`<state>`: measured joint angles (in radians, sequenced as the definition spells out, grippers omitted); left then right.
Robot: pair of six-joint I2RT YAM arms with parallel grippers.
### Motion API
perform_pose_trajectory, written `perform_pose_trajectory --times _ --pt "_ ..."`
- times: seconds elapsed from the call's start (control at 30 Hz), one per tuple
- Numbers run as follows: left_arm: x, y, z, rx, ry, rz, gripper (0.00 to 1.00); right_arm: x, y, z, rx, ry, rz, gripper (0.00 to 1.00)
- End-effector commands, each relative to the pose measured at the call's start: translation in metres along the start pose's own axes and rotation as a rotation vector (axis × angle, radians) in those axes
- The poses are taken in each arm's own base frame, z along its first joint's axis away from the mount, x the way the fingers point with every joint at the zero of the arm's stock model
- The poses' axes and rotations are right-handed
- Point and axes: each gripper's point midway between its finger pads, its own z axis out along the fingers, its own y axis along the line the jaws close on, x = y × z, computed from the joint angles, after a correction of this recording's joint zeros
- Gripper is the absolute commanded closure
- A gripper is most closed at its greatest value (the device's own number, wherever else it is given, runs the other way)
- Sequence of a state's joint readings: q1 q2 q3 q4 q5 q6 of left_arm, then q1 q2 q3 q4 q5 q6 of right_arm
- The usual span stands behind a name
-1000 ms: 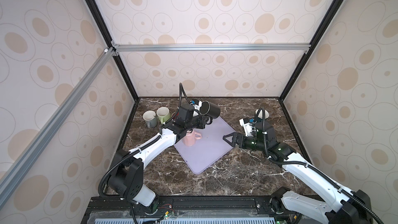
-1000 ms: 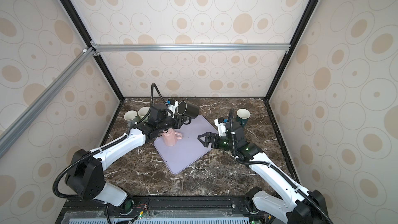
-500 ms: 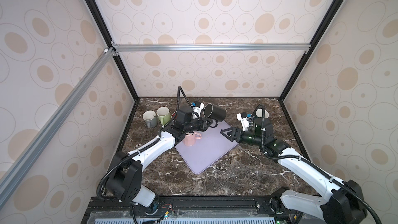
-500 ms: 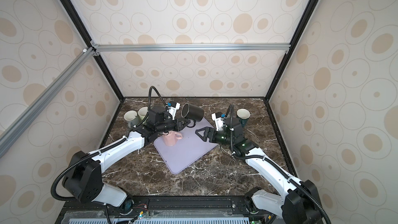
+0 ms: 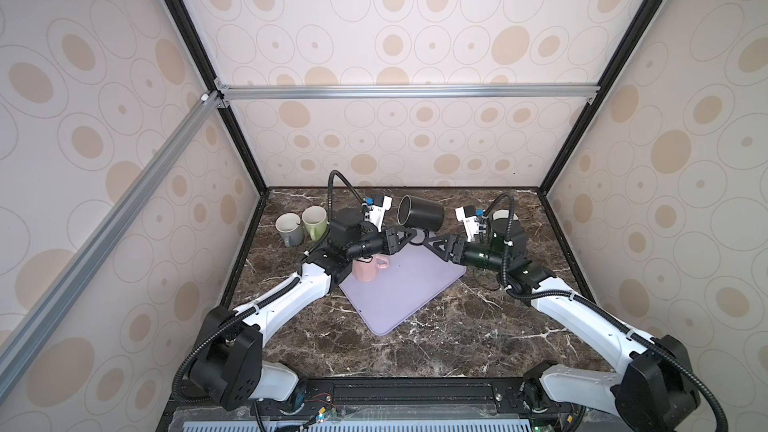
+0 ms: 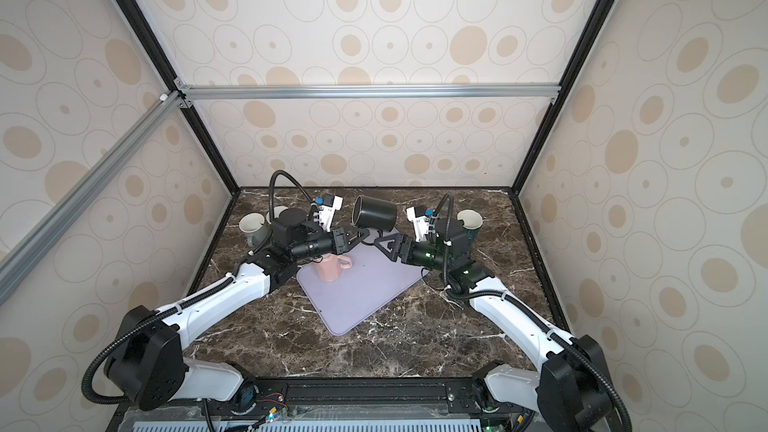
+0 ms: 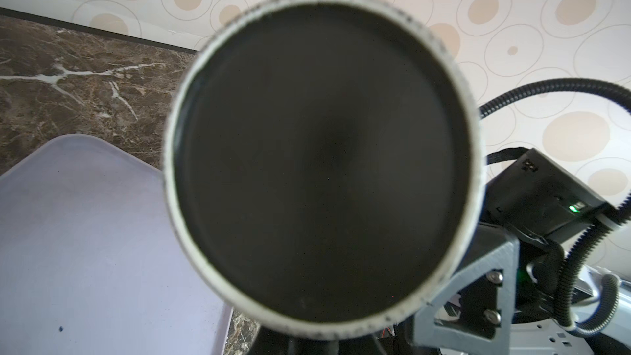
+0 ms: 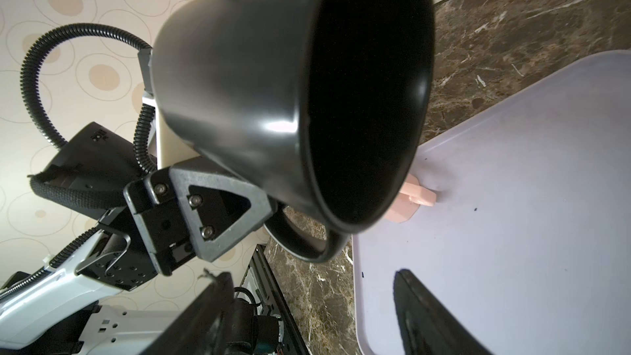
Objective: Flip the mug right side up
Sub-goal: 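Grasp the black mug's body with the right gripper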
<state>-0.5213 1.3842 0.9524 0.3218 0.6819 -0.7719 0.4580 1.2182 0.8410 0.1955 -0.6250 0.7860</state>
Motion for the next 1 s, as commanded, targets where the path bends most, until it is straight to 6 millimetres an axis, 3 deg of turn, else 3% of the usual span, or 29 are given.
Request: perform_pose_trajectory --times 0.0,0.3,0.43,0.87,0.97 --pt "-0.036 -0.056 -0.018 0.177 -0.117 0.108 1.0 -0.018 0.026 0.0 -0.092 -0.034 -0.037 0.27" --pt "-0.031 -0.07 -0.021 0.271 -0.1 0.082 1.0 -0.027 0.036 0.004 -0.153 -0.057 -0.05 0.4" --pt "-0.028 -0.071 -0.022 0.283 -0.088 0.076 1.0 -0.031 0.04 0.006 -0.18 -0.067 -0.053 0.57" --pt "-0.02 -0.065 -0.018 0.279 -0.057 0.058 1.0 -0.038 0.053 0.008 -0.256 -0.082 -0.068 0.65" --pt "-0.018 -0.064 -0.016 0.288 -0.048 0.048 1.0 -0.04 0.057 0.008 -0.279 -0.084 -0.071 0.71"
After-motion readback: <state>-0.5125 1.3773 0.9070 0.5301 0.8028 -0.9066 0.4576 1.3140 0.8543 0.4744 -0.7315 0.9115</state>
